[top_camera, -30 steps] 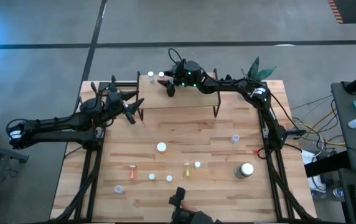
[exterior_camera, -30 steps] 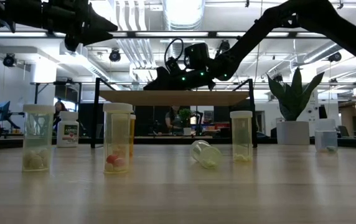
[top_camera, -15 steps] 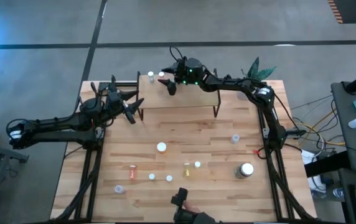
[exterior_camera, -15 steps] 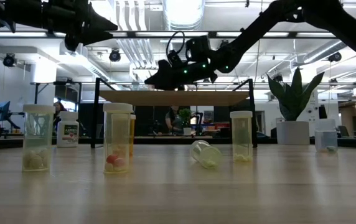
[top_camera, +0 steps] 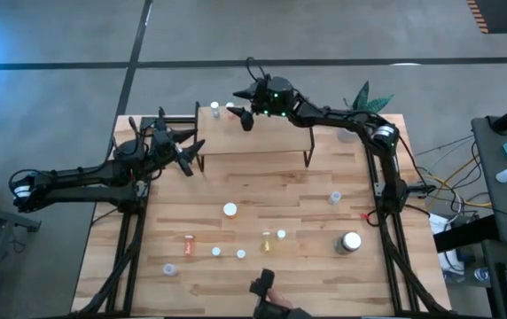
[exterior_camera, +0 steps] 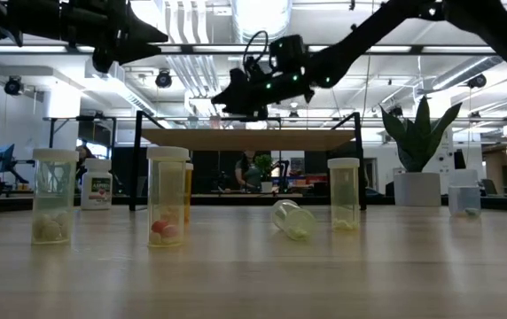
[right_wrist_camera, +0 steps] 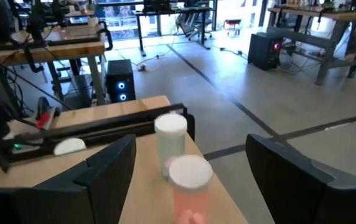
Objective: Pick and place medicine bottles onto shelf by color
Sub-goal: Put the orange medicine bottle on the shelf
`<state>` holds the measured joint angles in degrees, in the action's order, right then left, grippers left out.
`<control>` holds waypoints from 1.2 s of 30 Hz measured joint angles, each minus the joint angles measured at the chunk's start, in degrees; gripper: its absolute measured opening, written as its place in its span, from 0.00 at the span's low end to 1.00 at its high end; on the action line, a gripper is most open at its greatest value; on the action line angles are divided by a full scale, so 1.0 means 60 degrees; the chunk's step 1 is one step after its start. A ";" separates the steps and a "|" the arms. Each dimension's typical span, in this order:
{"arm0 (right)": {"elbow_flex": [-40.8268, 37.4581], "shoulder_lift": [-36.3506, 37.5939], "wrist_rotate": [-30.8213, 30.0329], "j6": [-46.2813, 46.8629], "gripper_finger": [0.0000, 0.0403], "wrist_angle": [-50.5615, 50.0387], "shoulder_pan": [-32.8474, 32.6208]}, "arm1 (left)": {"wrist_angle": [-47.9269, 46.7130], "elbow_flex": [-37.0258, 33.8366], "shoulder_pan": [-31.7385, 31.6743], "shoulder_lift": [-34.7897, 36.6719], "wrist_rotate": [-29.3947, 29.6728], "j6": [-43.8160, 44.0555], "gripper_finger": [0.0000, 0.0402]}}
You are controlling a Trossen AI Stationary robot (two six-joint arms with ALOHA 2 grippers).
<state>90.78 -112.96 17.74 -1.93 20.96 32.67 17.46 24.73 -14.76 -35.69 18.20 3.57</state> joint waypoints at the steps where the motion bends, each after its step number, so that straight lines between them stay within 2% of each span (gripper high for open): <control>1: 0.0000 0.0140 0.0007 -0.0025 0.73 -0.0179 0.0000 | -0.0004 0.0000 0.0000 0.0003 -0.0015 0.0072 0.50; 6: 0.0000 0.1166 0.0035 -0.0470 0.73 -0.1532 -0.0080 | -0.0001 0.0000 0.0004 0.0008 -0.0095 0.0097 0.50; 11: -0.0100 0.2386 0.0119 -0.1282 0.73 -0.3659 -0.0415 | 0.0003 0.0000 0.0004 -0.0003 -0.0340 0.0572 0.50; 16: -0.0898 0.3737 0.0126 -0.1605 0.71 -0.4739 -0.0986 | 0.0003 0.0000 0.0021 -0.0003 -0.0978 0.0610 0.50; 24: -0.3514 0.6344 -0.0110 -0.0899 0.68 -0.4067 -0.1961 | -0.0074 0.0106 0.0306 -0.0032 -0.1236 0.0606 0.50; 31: -0.6248 0.8612 -0.0675 -0.0408 0.66 -0.2108 -0.2907 | -0.0202 0.0377 0.0884 -0.0359 -0.1247 0.0561 0.50; 36: -0.7804 0.9876 -0.1074 -0.0334 0.66 -0.0747 -0.3547 | -0.1273 0.0853 0.1270 -0.0813 -0.1236 0.0825 0.50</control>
<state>43.96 -53.70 11.30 -3.93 16.47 11.39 9.82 29.85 -7.14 -40.56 10.79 8.52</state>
